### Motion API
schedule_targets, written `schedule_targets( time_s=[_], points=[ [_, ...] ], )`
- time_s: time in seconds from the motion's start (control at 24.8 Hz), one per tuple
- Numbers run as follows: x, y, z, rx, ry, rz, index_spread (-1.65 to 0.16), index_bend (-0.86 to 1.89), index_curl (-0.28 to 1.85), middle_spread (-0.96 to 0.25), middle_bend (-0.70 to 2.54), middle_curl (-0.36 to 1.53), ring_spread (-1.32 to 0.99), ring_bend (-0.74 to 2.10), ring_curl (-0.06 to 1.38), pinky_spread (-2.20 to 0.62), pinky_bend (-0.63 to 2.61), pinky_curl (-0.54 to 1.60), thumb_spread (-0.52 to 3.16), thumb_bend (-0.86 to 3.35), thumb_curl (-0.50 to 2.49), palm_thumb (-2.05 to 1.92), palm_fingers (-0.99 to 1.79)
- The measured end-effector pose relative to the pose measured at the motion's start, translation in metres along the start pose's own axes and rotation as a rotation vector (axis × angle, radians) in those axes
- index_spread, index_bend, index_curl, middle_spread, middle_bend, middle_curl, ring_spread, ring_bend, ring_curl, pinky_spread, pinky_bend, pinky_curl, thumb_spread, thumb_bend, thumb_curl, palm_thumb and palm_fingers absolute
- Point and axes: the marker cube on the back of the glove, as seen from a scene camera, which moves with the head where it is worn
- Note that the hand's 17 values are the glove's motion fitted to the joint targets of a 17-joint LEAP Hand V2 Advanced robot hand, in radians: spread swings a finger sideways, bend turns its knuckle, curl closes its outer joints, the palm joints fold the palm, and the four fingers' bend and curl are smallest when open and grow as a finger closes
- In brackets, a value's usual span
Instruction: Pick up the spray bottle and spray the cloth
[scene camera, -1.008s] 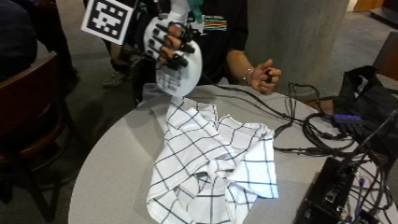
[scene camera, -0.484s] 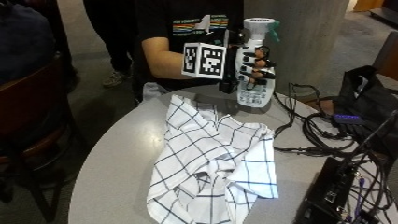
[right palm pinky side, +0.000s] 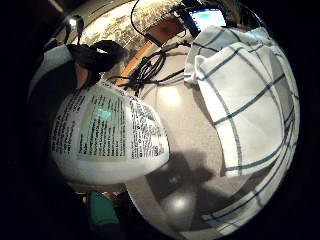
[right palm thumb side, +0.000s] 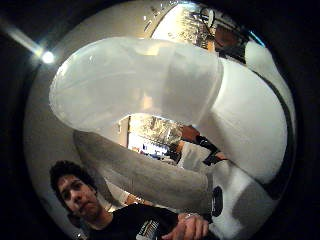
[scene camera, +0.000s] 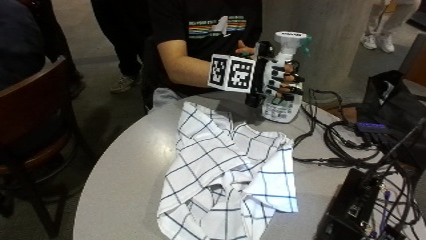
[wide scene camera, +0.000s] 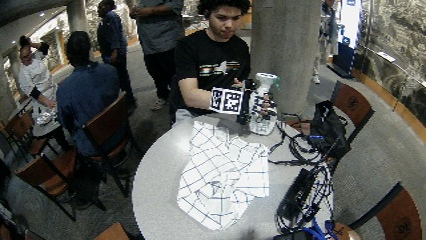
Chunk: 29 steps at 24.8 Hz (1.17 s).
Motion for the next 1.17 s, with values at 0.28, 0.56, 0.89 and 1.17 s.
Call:
schedule_targets(
  time_s=[0.28,0.56,0.89,1.17],
  points=[
    [0.004,0.007,0.000,-0.023,-0.009,0.023,-0.17,0.24,0.60,-0.06,0.18,0.44,-0.01,0.21,0.37,0.18,0.19,0.34,0.40,-0.03,0.77,1.00,1.08],
    [-0.006,0.060,-0.073,0.069,0.235,-0.065,-0.18,0.11,0.53,-0.02,0.16,0.42,0.01,0.19,0.38,0.21,0.25,0.37,0.71,-0.06,0.68,0.85,0.85],
    [0.029,0.161,-0.188,0.388,0.636,-0.089,-0.19,0.20,0.49,-0.03,0.20,0.41,0.00,0.19,0.36,0.22,0.15,0.33,0.86,-0.03,0.61,0.81,0.94],
    [0.054,0.223,-0.228,0.294,0.776,0.080,-0.20,0.24,0.49,-0.04,0.21,0.42,-0.03,0.19,0.36,0.20,0.12,0.29,0.92,-0.03,0.57,0.80,0.99]
  ],
)
